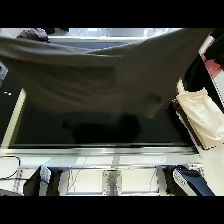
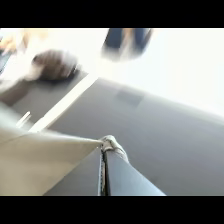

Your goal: Fold the shirts.

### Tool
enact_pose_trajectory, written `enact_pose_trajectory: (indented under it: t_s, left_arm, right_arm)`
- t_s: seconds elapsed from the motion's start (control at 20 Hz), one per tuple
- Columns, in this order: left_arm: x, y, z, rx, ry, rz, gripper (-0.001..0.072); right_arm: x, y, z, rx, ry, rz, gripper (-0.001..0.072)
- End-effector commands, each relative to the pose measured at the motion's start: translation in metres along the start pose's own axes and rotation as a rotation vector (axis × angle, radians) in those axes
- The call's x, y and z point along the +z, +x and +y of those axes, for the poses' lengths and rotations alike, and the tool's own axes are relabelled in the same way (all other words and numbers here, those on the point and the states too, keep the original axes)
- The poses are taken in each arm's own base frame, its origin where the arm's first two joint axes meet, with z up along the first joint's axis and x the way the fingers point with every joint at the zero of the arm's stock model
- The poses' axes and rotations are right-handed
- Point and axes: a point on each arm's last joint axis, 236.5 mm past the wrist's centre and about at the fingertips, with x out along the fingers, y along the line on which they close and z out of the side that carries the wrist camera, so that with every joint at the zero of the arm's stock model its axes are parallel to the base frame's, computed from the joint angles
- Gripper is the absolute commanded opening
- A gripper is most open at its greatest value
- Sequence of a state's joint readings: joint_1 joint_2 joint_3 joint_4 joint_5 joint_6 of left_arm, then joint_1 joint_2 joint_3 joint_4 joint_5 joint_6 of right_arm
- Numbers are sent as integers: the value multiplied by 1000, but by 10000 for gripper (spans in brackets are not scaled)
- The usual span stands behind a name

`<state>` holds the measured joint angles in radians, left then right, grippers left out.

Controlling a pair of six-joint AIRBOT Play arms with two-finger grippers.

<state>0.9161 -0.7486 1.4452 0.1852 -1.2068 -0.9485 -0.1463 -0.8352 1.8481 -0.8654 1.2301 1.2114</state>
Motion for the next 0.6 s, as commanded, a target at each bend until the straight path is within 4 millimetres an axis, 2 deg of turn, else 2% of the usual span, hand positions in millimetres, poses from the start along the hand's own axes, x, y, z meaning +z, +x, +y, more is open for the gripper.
enact_pose_trajectory:
  t_s: [0.0, 0.05, 0.15, 0.25, 0.35, 0.4, 0.55]
  left_arm:
    - [65, -27, -48, 151, 251, -75, 6]
    - [66, -28, -45, 177, 261, -54, 6]
    - [55, -27, -20, 235, 203, 5, 5]
    - [22, -16, 16, 248, 110, 143, 5]
    - [-40, 6, 43, 184, 15, 386, 4]
    - [-83, 20, 55, 157, -14, 547, 4]
    - [-200, 66, 107, 260, 78, 935, 5]
  right_arm:
    - [43, -57, 15, -117, -129, -143, 8]
    - [39, -51, 12, -113, -120, -124, 8]
    - [18, -29, -1, -93, -87, -34, 7]
    - [-17, 8, -23, -62, -22, 108, 9]
    - [-60, 50, -48, -21, 75, 254, 8]
    - [-82, 71, -57, 9, 124, 314, 8]
    - [-167, 137, -85, 74, 265, 511, 8]
